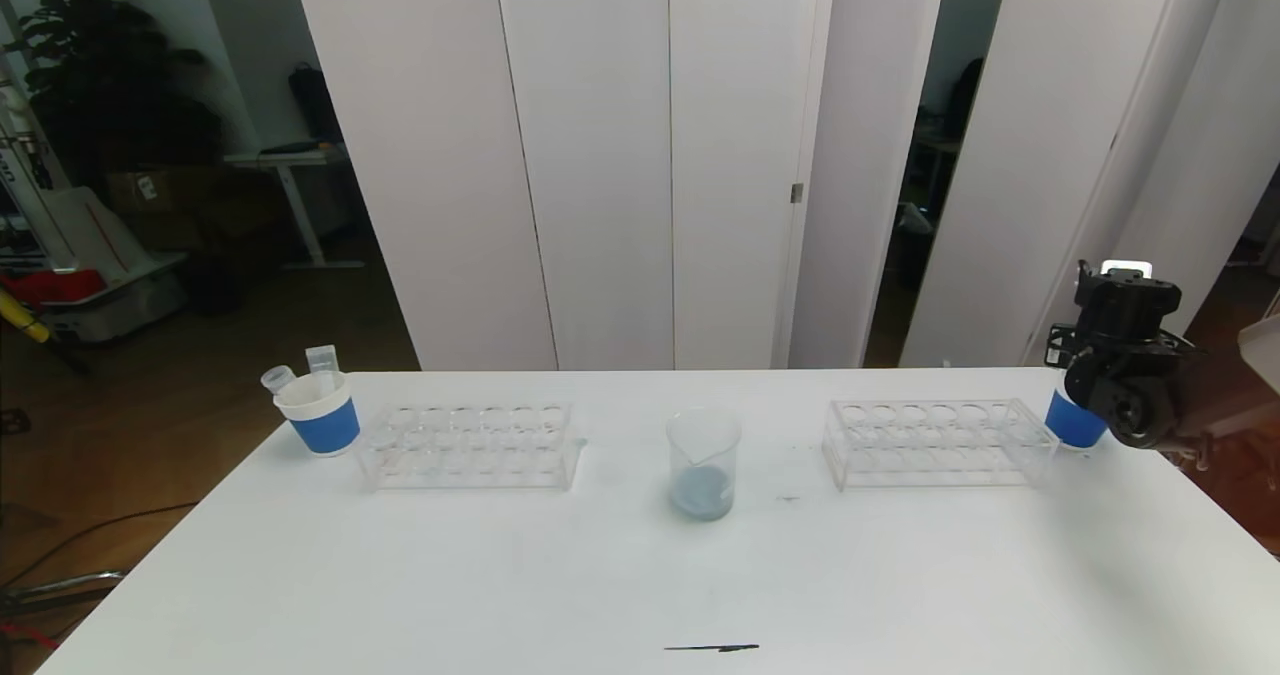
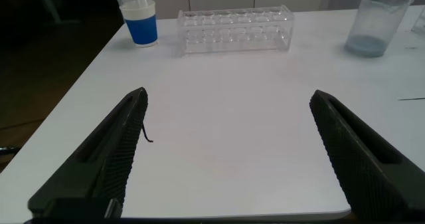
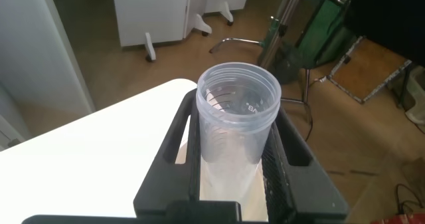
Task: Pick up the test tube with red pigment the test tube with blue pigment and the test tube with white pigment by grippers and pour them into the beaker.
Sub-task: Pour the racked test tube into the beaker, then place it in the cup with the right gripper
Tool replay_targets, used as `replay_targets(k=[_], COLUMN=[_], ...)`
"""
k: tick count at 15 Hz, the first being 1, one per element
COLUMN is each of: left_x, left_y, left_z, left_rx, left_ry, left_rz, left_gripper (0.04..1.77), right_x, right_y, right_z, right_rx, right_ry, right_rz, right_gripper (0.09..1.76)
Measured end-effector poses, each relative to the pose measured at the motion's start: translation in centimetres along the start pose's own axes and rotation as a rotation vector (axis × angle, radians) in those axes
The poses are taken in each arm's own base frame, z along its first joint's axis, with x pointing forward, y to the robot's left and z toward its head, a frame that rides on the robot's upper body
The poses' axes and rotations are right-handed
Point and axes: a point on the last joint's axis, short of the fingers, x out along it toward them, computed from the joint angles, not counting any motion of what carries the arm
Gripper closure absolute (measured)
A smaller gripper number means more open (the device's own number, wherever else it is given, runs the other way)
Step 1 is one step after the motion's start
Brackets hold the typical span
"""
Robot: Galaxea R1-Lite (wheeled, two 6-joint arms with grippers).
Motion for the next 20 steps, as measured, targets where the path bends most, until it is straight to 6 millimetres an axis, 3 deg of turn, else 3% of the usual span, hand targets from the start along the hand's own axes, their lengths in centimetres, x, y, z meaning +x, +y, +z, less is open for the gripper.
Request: replay_targets(k=[4,5,6,8,9,15,20], left_x=[0.0,0.0,0.0,0.0,0.0,0.0,0.0], left_y=[0.0,0.0,0.0,0.0,0.0,0.0,0.0], left_z=[0.0,0.0,0.0,0.0,0.0,0.0,0.0], left_rx=[0.000,0.000,0.000,0.000,0.000,0.000,0.000], left_ry=[0.000,0.000,0.000,0.000,0.000,0.000,0.000], left_rz=[0.000,0.000,0.000,0.000,0.000,0.000,0.000], left_gripper=[0.07,0.07,0.07,0.07,0.07,0.07,0.07], right_x=[-0.1,-0.2,-0.3,-0.6,-0.6,-1.0,-1.8], right_y=[-0.1,-0.2,-0.3,-0.5,-0.7,-1.2,-1.7], right_z=[-0.3,-0.4,-0.4,-0.3,-0.2,1.0,3.4], right_rx=[0.001,-0.002,-0.004,0.002,0.005,0.022,0.025], right_ry=[0.002,0.005,0.006,-0.007,-0.013,-0.042,-0.092], right_rz=[-0.001,-0.001,-0.002,-0.001,-0.005,-0.010,-0.002], right_gripper=[1.26,1.18,0.93,0.28,0.12,0.10,0.10])
